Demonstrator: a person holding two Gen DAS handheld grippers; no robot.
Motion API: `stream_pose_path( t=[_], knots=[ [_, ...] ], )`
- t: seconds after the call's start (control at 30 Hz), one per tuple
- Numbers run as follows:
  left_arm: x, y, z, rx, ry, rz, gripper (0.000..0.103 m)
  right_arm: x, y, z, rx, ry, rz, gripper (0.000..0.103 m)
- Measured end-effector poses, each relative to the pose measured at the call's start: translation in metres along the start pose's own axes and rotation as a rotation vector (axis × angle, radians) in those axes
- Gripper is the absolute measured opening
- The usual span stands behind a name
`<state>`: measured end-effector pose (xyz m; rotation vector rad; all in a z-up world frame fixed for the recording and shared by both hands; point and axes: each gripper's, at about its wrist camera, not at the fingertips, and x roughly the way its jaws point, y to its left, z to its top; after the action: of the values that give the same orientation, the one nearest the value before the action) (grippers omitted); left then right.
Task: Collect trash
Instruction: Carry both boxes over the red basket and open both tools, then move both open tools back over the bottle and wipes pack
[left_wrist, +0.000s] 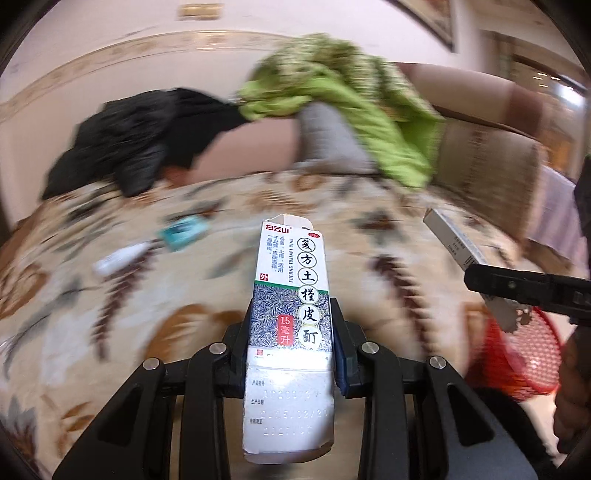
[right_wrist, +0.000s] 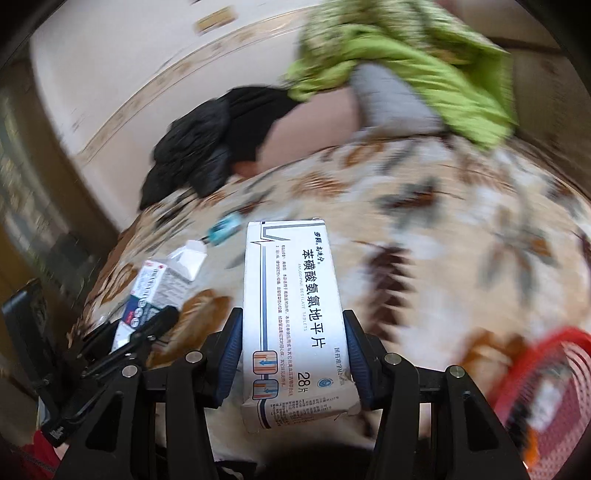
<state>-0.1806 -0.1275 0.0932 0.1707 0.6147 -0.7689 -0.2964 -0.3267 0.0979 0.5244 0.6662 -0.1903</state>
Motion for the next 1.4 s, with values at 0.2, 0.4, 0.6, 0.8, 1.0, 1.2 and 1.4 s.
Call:
stream_pose_path(
  t=[0.2,0.4,0.6,0.8,1.0,1.2,1.4],
  knots=[
    [0.007,-0.103,0.015,0.109,0.073,-0.282,0.032,-0.082,-0.095,-0.015,0.202,-0.078,-0.165,0.056],
    [0.021,-0.2,0.016,0.199,0.181,-0.505,0.032,-0.129,-0.162,-0.039,0.375,-0.119,-0.24,0.058],
    [0.046,-0.25,0.01,0.233,0.296,-0.568,0.055,-0.135,-0.194,-0.052,0.469,-0.102,-0.257,0.069],
    [0.039,-0.216,0.018,0.164,0.267,-0.527,0.055,-0.134,-0.184,-0.039,0.421,-0.13,-0.218,0.069],
    [0.03,-0.139,0.033,0.068,0.193,-0.395,0.061,-0.098,-0.139,-0.012,0.32,-0.099,-0.108,0.069],
    [0.017,-0.031,0.04,-0.016,0.114,-0.187,0.062,-0.043,-0.063,0.012,0.165,-0.022,0.023,0.069],
    [0.009,0.096,0.039,-0.13,0.079,0.034,0.062,0.008,0.008,0.024,0.028,0.051,0.117,0.069]
  ],
)
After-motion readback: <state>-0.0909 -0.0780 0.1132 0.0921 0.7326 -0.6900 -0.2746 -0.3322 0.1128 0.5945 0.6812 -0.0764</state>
